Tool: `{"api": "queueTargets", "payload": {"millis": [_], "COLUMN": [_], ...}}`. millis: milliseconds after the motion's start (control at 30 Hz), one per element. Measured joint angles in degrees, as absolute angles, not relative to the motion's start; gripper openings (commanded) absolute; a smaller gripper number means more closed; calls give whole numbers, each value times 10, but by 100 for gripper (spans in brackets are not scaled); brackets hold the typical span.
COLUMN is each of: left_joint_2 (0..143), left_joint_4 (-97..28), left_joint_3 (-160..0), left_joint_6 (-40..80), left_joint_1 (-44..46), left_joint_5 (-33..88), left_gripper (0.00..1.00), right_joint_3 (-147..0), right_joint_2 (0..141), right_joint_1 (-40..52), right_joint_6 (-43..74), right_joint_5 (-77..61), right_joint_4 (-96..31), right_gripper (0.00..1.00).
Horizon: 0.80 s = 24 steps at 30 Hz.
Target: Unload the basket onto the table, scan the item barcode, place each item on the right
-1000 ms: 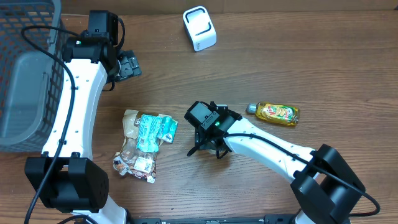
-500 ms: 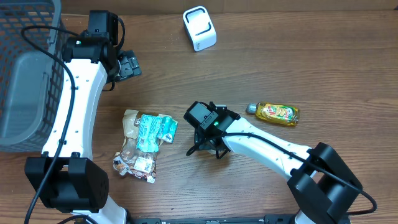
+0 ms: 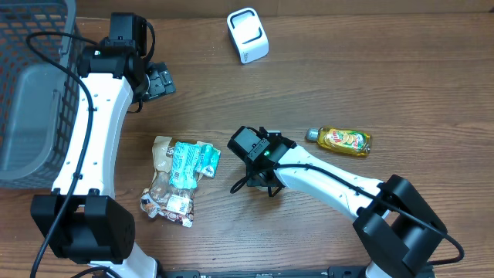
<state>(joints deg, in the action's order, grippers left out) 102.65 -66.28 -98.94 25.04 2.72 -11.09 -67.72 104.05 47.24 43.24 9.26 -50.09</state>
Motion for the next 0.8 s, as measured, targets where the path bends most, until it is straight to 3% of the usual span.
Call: {"api": "queueTargets", "payload": {"millis": [167, 300, 533, 700, 800], "left_joint_2": [1027, 1027, 1027, 1027, 1027], "left_joint_4": [-663, -663, -663, -663, -663], "left_joint_3": [-989, -989, -989, -989, -989], "left_joint_6": [250, 250, 250, 250, 250], "left_joint_1": [27, 27, 27, 27, 27], "left_joint_5": [-111, -111, -111, -111, -111], "left_gripper": [99, 100, 100, 100, 100], "right_joint_3": [-677, -677, -677, -677, -677], "right_joint_2": [1040, 1041, 1041, 1041, 1041], "right_joint_1": [472, 472, 472, 472, 472], "right_joint_6": [432, 432, 432, 434, 433], "right_joint_5": [92, 91, 90, 90, 90], "right_joint_4": [-500, -495, -494, -493, -494], "right_gripper": [76, 79, 78, 64, 62]}}
